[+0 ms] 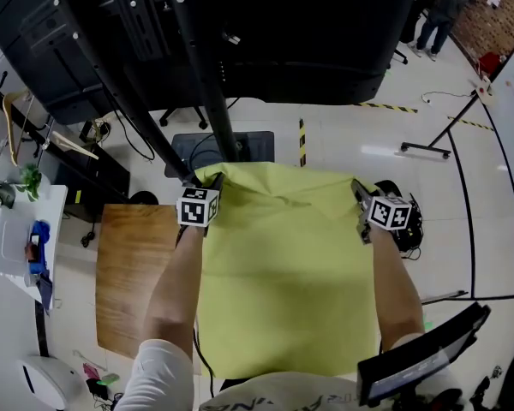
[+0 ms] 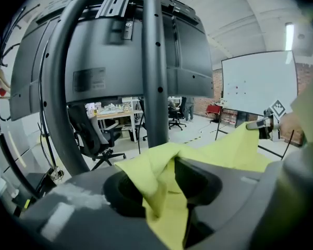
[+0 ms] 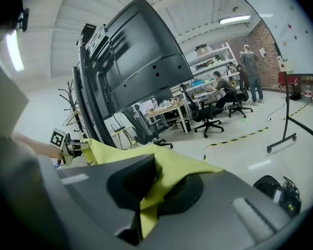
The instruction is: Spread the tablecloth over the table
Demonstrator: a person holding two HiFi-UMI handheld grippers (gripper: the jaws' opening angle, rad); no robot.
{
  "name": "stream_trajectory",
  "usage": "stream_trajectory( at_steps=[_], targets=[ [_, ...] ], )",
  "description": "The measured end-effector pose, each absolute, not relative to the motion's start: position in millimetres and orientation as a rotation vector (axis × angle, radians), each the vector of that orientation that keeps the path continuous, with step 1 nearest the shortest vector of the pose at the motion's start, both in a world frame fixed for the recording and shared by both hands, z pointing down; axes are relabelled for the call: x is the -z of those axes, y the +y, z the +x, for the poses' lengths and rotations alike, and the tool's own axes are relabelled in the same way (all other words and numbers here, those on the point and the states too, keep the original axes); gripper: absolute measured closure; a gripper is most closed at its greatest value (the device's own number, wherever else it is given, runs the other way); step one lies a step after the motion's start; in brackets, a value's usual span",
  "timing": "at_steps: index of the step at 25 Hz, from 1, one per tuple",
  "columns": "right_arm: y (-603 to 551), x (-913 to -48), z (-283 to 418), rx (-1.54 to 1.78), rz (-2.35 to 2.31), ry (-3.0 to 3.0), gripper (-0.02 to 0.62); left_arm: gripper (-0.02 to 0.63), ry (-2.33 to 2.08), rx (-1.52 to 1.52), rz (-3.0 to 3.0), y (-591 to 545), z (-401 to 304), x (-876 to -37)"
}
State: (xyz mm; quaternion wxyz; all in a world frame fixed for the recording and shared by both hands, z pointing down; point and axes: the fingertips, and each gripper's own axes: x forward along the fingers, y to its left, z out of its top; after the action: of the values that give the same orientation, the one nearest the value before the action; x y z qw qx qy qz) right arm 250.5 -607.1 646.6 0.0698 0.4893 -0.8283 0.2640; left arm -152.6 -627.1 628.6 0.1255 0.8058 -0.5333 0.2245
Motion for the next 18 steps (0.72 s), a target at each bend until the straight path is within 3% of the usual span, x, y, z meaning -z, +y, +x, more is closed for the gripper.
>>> stream_trajectory(
  at_steps=[2,6,18],
  targets=[
    [-606,-652,252,-0.78,1.478,-2.474,0.574,0.405,-1.552,-0.67,2.316,-622,-157,-642],
    [-606,-659,268,-0.78,1.545,-2.43,0.395,0.285,-1.564,-0.668,2.251,-613,-167,-661],
    [-578,-661,259,-0.745,1.499,-2.433,0.39,0.281,-1.574,-0.669,2.293,-591,-164,-655]
  ],
)
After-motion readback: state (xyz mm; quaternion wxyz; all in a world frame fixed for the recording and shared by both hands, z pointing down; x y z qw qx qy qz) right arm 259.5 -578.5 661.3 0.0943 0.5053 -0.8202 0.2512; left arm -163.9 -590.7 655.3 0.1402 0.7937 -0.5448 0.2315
